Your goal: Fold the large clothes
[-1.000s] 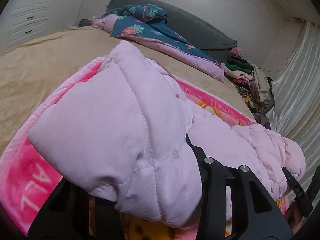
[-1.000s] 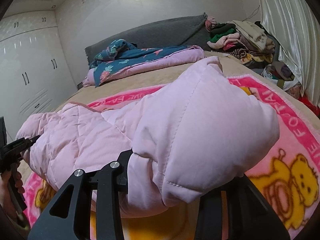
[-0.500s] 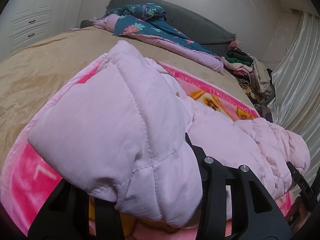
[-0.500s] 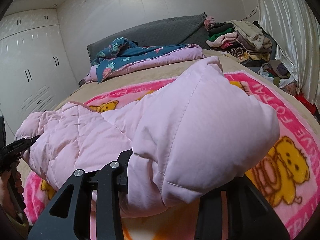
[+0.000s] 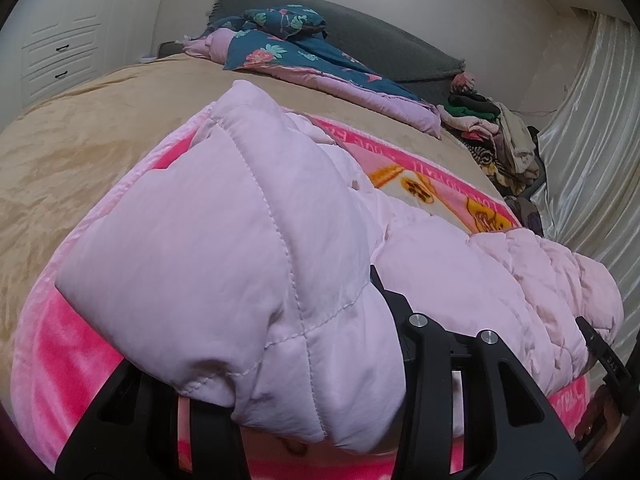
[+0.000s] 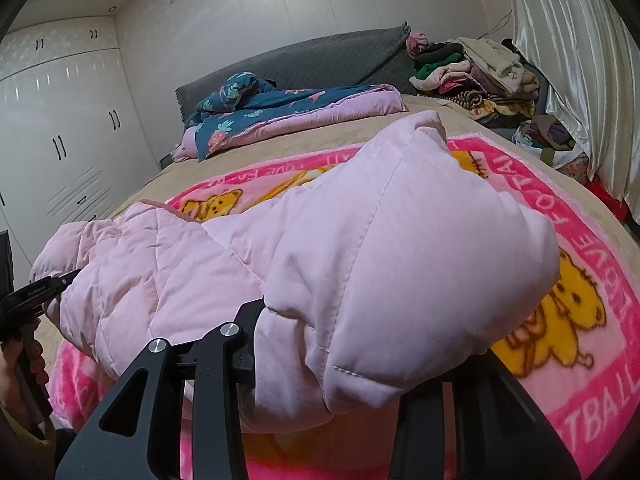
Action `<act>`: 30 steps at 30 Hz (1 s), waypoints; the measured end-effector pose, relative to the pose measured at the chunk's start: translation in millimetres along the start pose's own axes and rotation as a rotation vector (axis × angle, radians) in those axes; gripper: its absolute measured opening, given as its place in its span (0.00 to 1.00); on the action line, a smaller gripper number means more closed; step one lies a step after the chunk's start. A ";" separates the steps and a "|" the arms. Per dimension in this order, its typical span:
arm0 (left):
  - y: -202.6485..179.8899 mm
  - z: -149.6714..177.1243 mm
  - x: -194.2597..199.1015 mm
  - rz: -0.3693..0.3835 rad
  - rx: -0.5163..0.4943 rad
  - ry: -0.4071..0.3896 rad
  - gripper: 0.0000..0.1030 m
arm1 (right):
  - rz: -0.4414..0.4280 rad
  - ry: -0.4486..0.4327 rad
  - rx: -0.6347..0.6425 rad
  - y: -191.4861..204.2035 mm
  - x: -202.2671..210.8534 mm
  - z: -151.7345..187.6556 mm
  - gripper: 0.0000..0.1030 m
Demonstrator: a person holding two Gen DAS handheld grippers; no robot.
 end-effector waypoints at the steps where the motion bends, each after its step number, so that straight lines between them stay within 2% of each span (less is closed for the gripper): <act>1: 0.3 2.2 0.8 -0.001 -0.005 0.003 0.33 | 0.000 0.002 -0.001 -0.4 0.9 1.9 0.34; 15: 5.8 19.8 7.6 -0.005 -0.020 0.024 0.33 | -0.002 0.019 -0.026 -5.6 9.4 15.7 0.35; 20: 13.9 31.8 3.5 -0.014 -0.017 0.050 0.36 | -0.003 0.049 -0.056 -9.3 3.7 22.8 0.36; 23: 21.9 39.2 -1.4 -0.013 0.004 0.077 0.41 | -0.011 0.092 -0.114 -20.3 -4.7 31.9 0.42; 30: 38.7 52.9 -3.5 -0.019 0.049 0.128 0.61 | -0.040 0.168 -0.215 -42.5 -14.9 46.2 0.65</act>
Point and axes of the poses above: each gripper's, at about its wrist camera, not at the fingertips, and x roughly against the way its jaws point, y to its left, z to its underside, the point moved 1 cm from there along -x, roughly the way its jaws point
